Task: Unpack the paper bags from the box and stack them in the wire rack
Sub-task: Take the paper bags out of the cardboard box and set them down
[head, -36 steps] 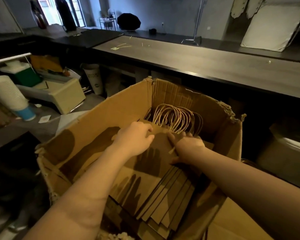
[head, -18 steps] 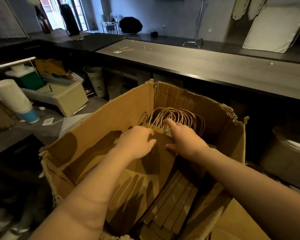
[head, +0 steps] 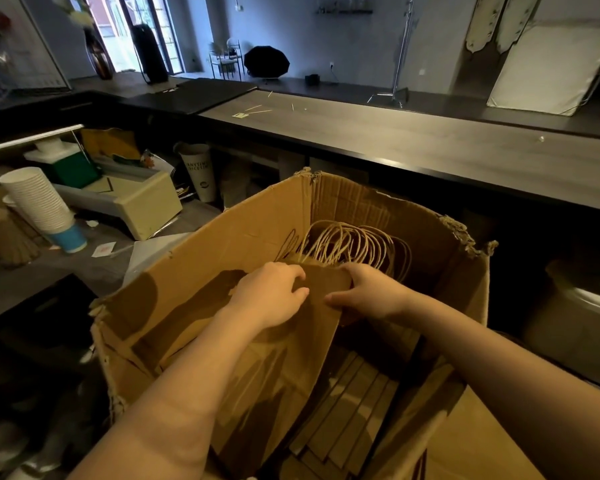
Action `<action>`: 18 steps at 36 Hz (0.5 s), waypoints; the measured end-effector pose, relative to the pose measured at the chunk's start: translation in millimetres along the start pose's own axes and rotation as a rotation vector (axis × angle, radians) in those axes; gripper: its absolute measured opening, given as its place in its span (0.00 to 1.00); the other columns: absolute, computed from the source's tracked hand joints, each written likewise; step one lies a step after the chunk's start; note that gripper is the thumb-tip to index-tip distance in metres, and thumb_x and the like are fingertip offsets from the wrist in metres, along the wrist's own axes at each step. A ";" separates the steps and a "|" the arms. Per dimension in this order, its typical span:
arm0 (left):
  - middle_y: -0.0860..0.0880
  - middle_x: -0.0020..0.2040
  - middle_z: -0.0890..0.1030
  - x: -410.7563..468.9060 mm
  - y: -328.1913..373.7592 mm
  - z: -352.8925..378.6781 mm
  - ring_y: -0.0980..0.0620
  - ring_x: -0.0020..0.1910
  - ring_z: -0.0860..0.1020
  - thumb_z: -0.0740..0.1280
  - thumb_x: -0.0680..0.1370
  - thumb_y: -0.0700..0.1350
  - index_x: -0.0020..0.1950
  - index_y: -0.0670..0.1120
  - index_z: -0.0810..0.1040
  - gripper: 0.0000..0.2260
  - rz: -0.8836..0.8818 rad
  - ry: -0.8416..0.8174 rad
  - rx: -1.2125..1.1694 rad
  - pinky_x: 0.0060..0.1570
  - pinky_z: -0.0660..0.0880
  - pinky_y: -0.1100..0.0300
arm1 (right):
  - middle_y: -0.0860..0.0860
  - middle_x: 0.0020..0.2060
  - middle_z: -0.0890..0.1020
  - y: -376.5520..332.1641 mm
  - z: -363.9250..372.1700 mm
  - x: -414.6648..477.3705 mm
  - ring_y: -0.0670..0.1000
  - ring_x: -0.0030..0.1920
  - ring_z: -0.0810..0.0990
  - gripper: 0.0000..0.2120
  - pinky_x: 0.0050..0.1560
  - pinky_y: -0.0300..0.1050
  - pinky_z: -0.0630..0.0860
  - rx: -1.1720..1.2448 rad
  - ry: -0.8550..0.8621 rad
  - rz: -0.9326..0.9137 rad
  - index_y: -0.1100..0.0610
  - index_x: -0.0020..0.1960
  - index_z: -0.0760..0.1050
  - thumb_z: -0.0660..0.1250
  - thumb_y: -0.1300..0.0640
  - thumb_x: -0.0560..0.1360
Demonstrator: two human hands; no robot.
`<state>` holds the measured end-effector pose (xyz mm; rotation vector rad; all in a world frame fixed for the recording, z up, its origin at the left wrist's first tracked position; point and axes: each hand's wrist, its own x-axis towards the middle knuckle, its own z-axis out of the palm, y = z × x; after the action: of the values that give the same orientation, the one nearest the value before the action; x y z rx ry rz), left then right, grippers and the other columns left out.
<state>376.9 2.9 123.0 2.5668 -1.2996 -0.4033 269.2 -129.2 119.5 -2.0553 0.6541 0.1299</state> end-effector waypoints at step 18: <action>0.45 0.78 0.50 1.0 -7.6 5.2 0.40 0.74 0.57 0.47 0.80 0.63 0.77 0.52 0.39 0.31 -0.227 -0.093 -0.027 0.70 0.61 0.43 | 0.50 0.52 0.77 -2.1 -17.4 -7.3 0.50 0.53 0.77 0.06 0.50 0.49 0.79 0.310 0.717 -0.283 0.51 0.57 0.71 0.60 0.56 0.80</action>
<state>381.4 6.0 115.6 2.7100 -1.0246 -0.5846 261.1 -139.7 133.1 -1.8419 0.7371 -0.8542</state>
